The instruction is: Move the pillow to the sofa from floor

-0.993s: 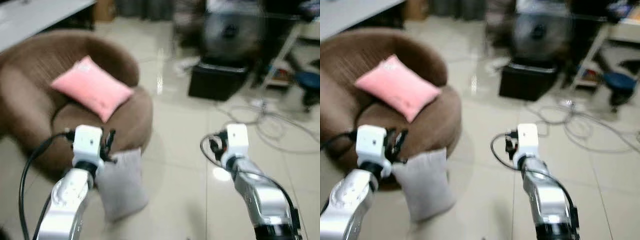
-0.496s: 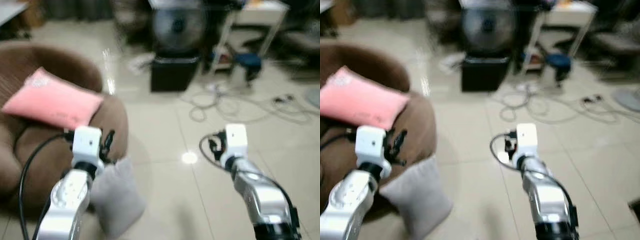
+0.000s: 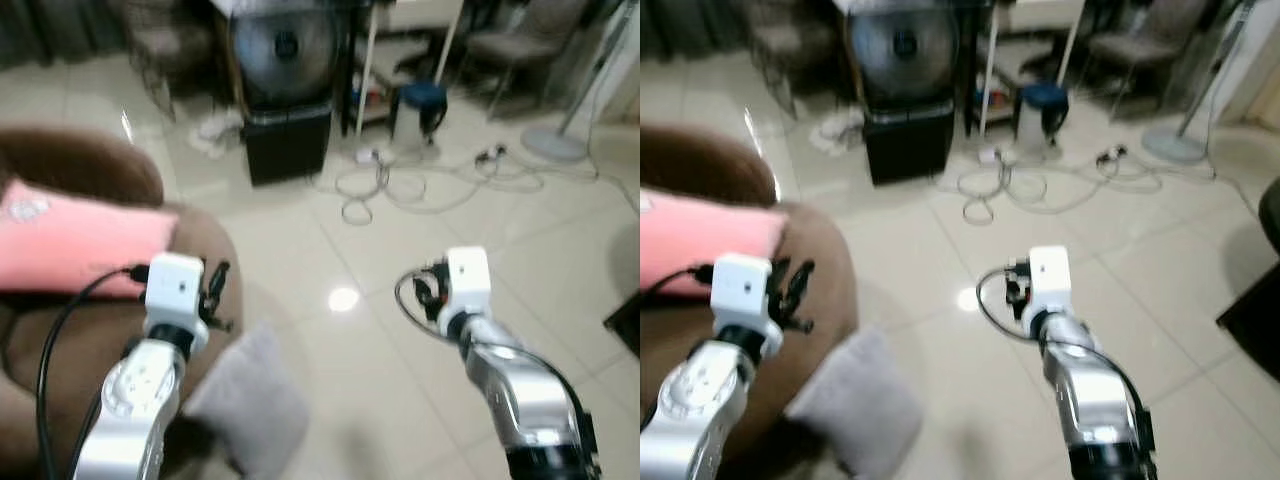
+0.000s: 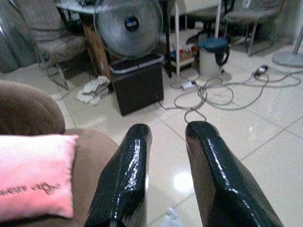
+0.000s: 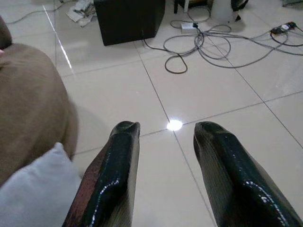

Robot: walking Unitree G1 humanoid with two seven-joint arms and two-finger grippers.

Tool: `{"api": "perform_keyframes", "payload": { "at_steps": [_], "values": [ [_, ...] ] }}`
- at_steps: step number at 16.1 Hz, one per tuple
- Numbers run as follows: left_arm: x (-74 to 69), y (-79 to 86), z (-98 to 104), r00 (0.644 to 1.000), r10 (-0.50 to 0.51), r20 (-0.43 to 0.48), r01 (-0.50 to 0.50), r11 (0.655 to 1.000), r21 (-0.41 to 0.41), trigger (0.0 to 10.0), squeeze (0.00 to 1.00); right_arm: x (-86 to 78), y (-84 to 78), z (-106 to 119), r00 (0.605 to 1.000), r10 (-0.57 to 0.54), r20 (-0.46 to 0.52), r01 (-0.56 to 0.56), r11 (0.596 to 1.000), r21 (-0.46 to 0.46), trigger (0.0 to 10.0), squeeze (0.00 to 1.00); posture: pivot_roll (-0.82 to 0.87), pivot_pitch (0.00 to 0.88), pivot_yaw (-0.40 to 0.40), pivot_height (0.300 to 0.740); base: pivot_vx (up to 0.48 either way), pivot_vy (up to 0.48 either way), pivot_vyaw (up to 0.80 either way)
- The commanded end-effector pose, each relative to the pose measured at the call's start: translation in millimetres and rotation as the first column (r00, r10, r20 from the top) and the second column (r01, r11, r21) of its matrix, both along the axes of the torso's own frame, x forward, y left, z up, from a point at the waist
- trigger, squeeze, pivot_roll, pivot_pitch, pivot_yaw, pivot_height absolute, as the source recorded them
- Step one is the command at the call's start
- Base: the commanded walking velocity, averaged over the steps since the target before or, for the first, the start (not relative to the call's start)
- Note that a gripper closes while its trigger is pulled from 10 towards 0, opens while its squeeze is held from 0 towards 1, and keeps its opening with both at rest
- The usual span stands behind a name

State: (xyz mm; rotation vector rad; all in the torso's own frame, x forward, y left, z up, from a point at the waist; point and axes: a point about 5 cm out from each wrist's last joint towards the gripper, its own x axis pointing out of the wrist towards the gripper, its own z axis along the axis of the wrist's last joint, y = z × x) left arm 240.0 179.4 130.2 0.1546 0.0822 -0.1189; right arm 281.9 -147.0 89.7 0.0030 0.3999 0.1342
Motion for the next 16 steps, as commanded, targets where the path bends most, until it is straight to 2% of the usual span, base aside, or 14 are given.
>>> {"api": "perform_keyframes", "payload": {
  "at_steps": [1,5,6,8,12,13,16],
  "values": [
    [-1.4,6.4,0.9,1.000,0.020,-0.002,-0.020,1.000,0.020,10.0,0.00,1.7,7.1,5.3,0.999,0.024,0.023,-0.024,1.000,0.010,10.0,0.00,0.11,0.000,-0.015,0.740,0.000,0.480,0.00],
    [-2.1,6.6,0.3,1.000,0.019,-0.003,-0.019,1.000,0.021,10.0,0.00,1.2,7.4,4.7,0.999,0.029,0.023,-0.029,1.000,0.009,10.0,0.00,0.11,0.000,-0.014,0.740,0.000,0.480,0.00],
    [-1.9,6.3,1.5,1.000,0.013,0.010,-0.013,0.999,0.035,10.0,0.00,1.1,7.4,4.6,0.999,0.029,0.023,-0.029,1.000,0.008,10.0,0.00,0.11,0.000,-0.014,0.740,0.000,0.000,0.00],
    [-1.5,5.0,3.5,1.000,-0.006,0.023,0.004,0.998,0.067,10.0,0.00,0.9,7.4,4.4,0.999,0.030,0.025,-0.031,1.000,0.008,10.0,0.00,0.11,0.000,-0.011,0.740,0.000,-0.480,0.00],
    [-1.9,5.0,3.1,1.000,-0.005,0.022,0.004,0.998,0.063,10.0,0.00,0.3,7.6,4.1,0.999,0.029,0.027,-0.030,1.000,0.008,10.0,0.00,0.11,0.000,-0.011,0.740,0.000,-0.480,0.00],
    [-2.1,4.4,3.4,0.999,-0.005,0.032,0.003,0.999,0.039,10.0,0.00,0.3,7.5,4.6,0.999,0.031,0.030,-0.031,0.999,0.008,10.0,0.00,0.11,0.000,-0.011,0.740,0.000,0.000,0.00],
    [-3.1,5.2,2.8,0.999,-0.002,0.034,0.000,0.999,0.045,10.0,0.00,0.5,8.6,5.6,0.999,0.039,0.037,-0.040,0.999,0.008,10.0,0.00,0.11,0.000,-0.012,0.740,0.000,0.000,0.00]
  ]
}}
